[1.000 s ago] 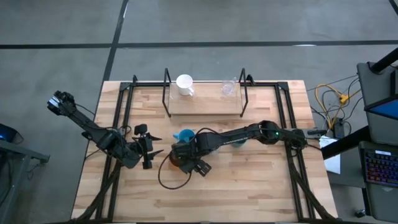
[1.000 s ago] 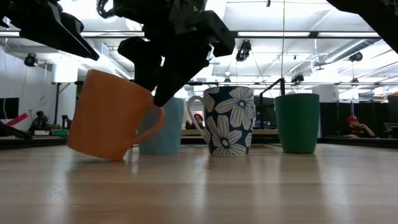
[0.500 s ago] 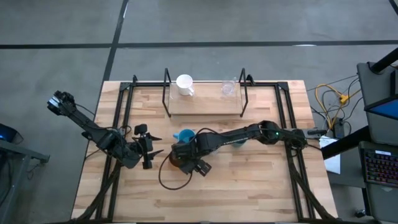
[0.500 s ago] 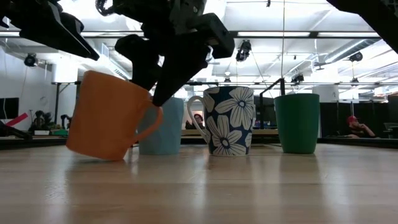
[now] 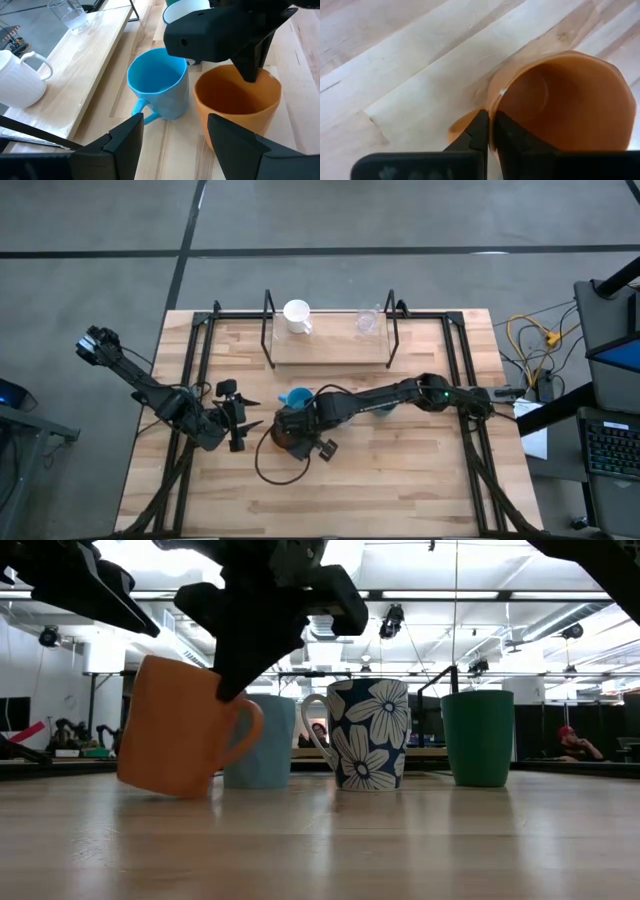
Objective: Stack small to large cups/mugs on shelf
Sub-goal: Put the orange mug on the shelf
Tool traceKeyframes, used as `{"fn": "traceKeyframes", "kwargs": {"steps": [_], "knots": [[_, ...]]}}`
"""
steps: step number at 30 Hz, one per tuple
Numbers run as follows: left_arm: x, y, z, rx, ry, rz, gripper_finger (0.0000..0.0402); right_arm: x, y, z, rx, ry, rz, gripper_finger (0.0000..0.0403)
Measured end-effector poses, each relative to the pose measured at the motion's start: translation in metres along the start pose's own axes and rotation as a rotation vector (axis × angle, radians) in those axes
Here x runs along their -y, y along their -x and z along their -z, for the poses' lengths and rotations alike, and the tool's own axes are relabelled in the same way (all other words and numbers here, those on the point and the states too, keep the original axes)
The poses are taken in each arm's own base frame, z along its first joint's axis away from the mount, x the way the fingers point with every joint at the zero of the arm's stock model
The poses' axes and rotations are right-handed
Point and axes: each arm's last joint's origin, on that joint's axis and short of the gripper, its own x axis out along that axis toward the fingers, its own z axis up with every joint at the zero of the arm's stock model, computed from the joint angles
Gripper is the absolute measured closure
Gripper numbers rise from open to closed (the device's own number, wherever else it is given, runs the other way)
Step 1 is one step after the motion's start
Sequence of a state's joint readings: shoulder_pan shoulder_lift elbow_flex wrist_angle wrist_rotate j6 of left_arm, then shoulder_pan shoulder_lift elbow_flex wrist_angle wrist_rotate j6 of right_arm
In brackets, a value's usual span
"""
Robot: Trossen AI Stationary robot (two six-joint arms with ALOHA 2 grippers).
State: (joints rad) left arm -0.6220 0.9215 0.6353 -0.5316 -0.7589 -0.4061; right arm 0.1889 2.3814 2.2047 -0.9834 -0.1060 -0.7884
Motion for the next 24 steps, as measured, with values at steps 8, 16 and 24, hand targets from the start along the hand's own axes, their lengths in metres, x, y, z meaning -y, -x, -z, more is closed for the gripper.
{"fn": "traceKeyframes", "kwargs": {"steps": [8, 16, 24], "knots": [[0.0, 0.0, 0.0, 0.0, 0.0, 0.0, 0.0194, -0.006, 0.013, 0.004, -0.084, -0.052, -0.076, 0.0393], [0.0, 0.0, 0.0, 0.0, 0.005, 0.001, 0.0194, -0.017, 0.028, 0.003, -0.17, -0.133, -0.168, 0.0394], [0.0, 0.0, 0.0, -0.004, 0.005, 0.008, 0.0194, -0.021, 0.027, -0.001, -0.167, -0.115, -0.172, 0.0394]]}}
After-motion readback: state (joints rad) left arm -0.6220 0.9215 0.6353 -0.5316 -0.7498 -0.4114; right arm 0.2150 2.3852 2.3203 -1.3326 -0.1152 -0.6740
